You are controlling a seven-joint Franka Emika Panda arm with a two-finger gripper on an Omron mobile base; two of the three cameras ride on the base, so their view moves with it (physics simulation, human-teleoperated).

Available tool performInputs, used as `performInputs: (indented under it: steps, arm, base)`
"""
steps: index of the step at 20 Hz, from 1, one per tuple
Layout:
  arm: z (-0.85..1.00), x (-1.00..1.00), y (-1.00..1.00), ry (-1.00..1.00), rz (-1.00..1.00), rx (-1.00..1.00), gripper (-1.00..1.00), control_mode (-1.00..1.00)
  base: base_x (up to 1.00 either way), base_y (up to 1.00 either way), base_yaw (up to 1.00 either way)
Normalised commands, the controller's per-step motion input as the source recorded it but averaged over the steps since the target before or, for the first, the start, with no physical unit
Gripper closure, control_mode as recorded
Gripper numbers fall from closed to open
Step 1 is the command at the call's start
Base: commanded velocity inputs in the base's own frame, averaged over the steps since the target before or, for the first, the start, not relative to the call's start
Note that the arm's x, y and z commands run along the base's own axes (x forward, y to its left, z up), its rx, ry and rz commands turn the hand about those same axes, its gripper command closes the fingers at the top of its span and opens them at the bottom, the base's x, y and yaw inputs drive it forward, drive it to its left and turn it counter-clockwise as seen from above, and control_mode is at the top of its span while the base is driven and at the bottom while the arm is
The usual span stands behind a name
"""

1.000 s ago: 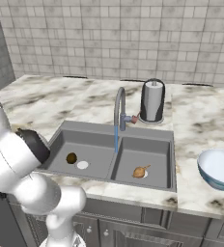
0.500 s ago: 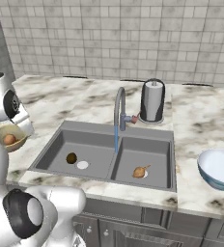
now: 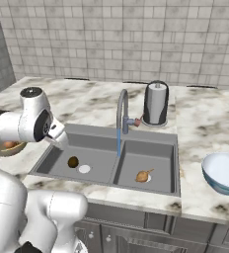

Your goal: Pick the onions from the sink and place them in one bowl. Place the avocado in the other bowl. Then turn off the sink faucet.

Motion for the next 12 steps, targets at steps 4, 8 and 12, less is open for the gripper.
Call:
performInputs:
  steps: [4, 8, 12]
  arm:
    - [0.0, -0.14, -0.98, 0.0, 0.02, 0.0, -1.0, -1.0]
    - [0.0, -0.03, -0.83, 0.0, 0.0, 0.0, -1.0, -1.0]
    - [-0.11, 0.0, -0.74, -0.01, 0.0, 0.0, -1.0, -1.0]
  base:
    - [0.0, 0.0, 0.0]
    - [0.0, 0.0, 0.0]
    - [0.0, 0.0, 0.0]
